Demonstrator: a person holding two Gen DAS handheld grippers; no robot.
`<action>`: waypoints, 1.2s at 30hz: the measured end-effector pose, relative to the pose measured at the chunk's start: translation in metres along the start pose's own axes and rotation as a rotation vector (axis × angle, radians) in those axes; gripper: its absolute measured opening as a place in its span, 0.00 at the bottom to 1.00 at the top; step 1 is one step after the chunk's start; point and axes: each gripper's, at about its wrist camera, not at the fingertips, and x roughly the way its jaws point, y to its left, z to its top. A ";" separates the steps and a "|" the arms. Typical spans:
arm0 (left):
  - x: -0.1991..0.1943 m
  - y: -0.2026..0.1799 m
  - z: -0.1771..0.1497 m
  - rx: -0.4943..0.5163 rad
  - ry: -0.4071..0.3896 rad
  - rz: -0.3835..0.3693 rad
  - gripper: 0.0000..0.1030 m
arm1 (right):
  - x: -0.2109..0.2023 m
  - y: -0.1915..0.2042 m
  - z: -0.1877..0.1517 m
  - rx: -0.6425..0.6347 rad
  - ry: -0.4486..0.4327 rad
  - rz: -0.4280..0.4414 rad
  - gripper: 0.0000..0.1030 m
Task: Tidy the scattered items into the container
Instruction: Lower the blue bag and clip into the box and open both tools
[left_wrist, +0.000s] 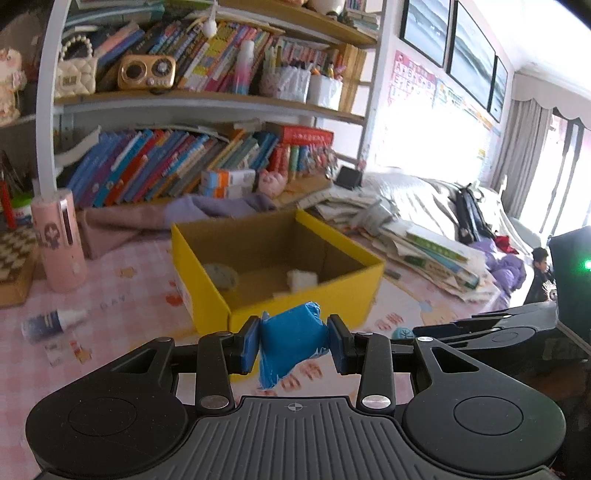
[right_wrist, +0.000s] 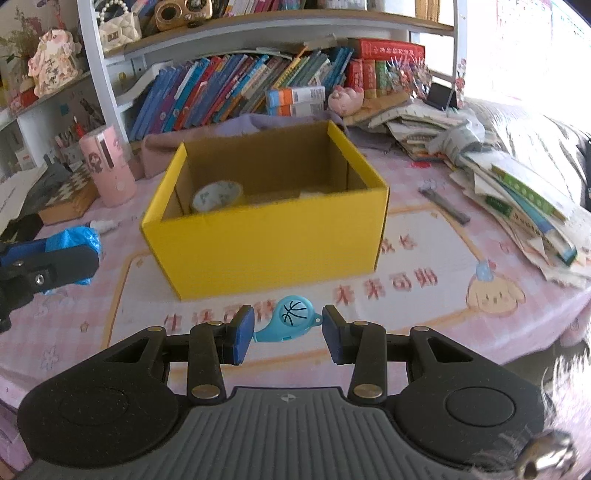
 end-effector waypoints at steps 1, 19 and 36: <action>0.003 0.000 0.004 0.004 -0.010 0.008 0.36 | 0.002 -0.002 0.006 -0.006 -0.009 0.004 0.37; 0.103 -0.012 0.061 0.071 -0.028 0.168 0.36 | 0.064 -0.040 0.128 -0.173 -0.123 0.122 0.37; 0.186 -0.017 0.041 0.108 0.206 0.204 0.36 | 0.184 -0.005 0.157 -0.429 0.125 0.267 0.37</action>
